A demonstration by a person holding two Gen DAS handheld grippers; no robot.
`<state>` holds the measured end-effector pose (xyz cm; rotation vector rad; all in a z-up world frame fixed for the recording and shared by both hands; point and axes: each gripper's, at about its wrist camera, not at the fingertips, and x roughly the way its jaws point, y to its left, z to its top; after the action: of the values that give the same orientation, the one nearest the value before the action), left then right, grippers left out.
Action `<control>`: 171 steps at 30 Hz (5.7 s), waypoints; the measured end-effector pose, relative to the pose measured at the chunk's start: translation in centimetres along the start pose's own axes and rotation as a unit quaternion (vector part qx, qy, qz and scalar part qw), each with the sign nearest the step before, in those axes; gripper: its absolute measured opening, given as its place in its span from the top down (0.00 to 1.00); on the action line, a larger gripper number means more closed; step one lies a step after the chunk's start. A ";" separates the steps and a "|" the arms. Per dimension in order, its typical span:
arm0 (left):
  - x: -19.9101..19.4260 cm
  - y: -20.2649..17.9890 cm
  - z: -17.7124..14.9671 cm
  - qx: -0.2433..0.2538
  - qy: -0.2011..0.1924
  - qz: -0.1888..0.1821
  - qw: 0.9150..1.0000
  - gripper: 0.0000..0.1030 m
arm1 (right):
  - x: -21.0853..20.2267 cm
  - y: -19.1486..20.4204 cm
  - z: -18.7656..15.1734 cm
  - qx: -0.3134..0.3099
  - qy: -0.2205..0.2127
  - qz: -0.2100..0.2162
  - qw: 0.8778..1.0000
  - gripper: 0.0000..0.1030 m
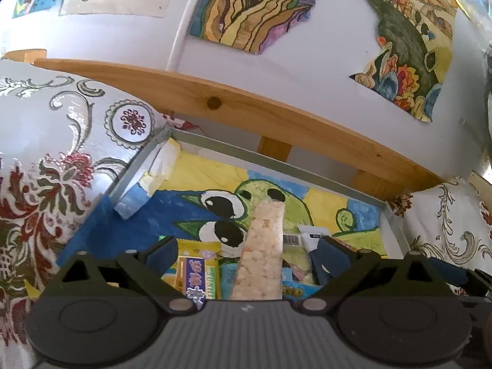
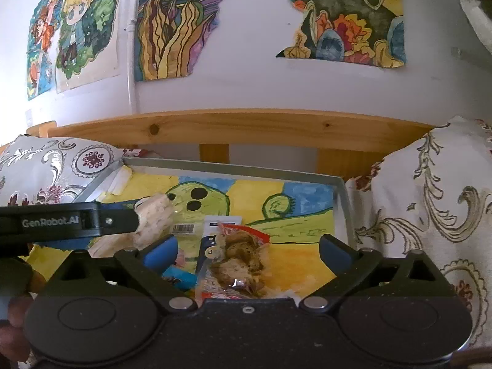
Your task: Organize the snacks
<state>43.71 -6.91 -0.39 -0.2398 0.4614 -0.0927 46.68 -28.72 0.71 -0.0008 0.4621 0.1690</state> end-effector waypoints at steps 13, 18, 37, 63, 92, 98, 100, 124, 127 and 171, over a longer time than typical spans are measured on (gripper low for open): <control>-3.6 1.5 -0.8 0.001 0.000 0.016 1.000 0.01 | -2.9 0.4 -0.1 -0.003 0.004 -0.002 1.000 0.01; -5.6 1.5 -0.9 0.009 -0.009 0.019 1.000 0.00 | -4.3 0.9 0.0 -0.004 0.001 -0.001 1.000 0.01; -12.0 0.8 -2.7 0.041 -0.030 0.038 0.998 0.00 | -11.0 2.5 -0.6 0.009 -0.023 -0.008 1.000 0.01; -22.2 -0.3 -9.7 0.069 -0.023 0.066 0.995 0.00 | -23.5 3.7 -9.3 0.023 -0.045 0.003 0.999 0.01; -26.4 0.1 -14.3 0.055 0.006 0.133 0.990 0.00 | -27.9 3.7 -14.7 0.019 -0.019 0.006 1.000 0.01; -26.4 0.1 -15.4 0.073 0.013 0.127 0.989 0.00 | -27.7 4.0 -15.4 0.018 -0.006 0.008 1.000 0.01; -26.4 0.2 -15.7 0.076 0.015 0.127 0.989 0.00 | -27.5 4.0 -15.5 0.017 -0.005 0.006 1.000 0.01; -27.1 0.9 -16.4 0.072 0.016 0.124 0.990 0.00 | -27.1 4.4 -15.9 0.010 0.004 0.006 1.000 0.01; -27.1 0.9 -16.4 0.073 0.016 0.125 0.989 0.00 | -27.0 4.5 -15.9 0.009 0.005 0.007 1.000 0.01; -27.0 1.0 -16.5 0.073 0.025 0.126 0.989 0.00 | -27.0 4.5 -15.9 0.008 0.007 0.008 1.000 0.01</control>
<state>12.21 -5.48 -3.42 -0.0349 0.5297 0.1141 15.11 -29.32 -1.40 0.0169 0.4775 0.1809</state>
